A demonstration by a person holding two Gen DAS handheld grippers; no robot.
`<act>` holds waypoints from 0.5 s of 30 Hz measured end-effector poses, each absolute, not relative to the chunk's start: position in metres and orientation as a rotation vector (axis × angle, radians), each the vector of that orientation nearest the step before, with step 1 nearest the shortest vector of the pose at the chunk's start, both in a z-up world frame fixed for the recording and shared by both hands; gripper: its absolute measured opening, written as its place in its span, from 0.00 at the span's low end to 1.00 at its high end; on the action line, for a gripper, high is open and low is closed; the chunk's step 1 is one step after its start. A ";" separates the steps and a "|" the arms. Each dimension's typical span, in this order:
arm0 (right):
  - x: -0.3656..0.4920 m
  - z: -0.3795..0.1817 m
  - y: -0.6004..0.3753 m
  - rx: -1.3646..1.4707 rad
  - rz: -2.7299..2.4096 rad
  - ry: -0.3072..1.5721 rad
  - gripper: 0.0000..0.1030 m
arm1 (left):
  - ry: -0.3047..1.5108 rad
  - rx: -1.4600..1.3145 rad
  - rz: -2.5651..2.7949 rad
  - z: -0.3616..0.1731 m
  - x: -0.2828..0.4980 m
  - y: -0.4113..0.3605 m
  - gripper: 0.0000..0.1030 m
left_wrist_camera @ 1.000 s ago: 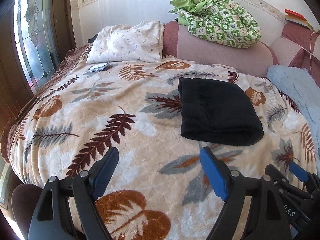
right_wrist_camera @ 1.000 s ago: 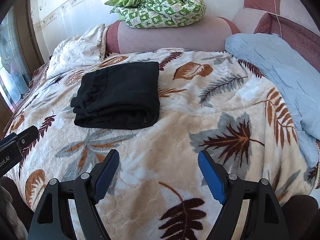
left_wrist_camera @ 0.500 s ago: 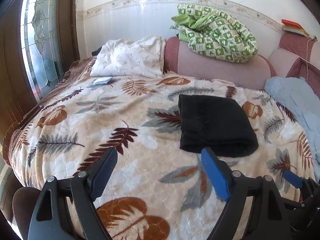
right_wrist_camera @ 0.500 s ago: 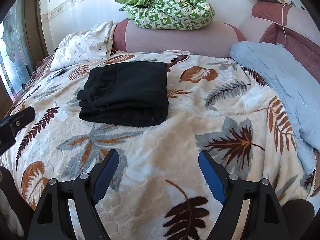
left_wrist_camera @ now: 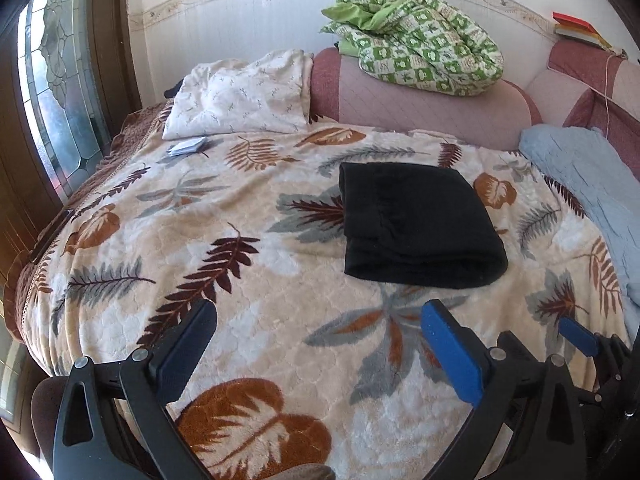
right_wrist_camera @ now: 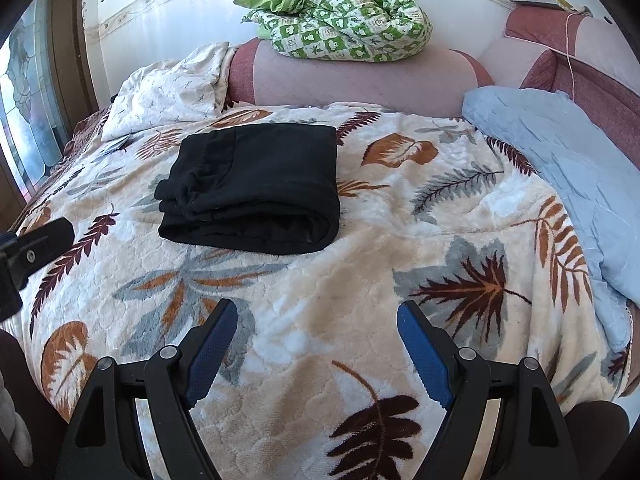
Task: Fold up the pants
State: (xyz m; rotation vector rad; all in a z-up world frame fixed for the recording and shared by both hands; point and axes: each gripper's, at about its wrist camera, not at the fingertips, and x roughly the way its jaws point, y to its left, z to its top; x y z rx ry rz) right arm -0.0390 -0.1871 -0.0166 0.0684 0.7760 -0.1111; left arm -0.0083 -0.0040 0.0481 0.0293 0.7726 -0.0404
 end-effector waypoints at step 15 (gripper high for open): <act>-0.035 -0.025 -0.186 0.067 -0.115 0.810 0.84 | 0.891 0.034 -0.079 0.025 0.001 -0.006 0.99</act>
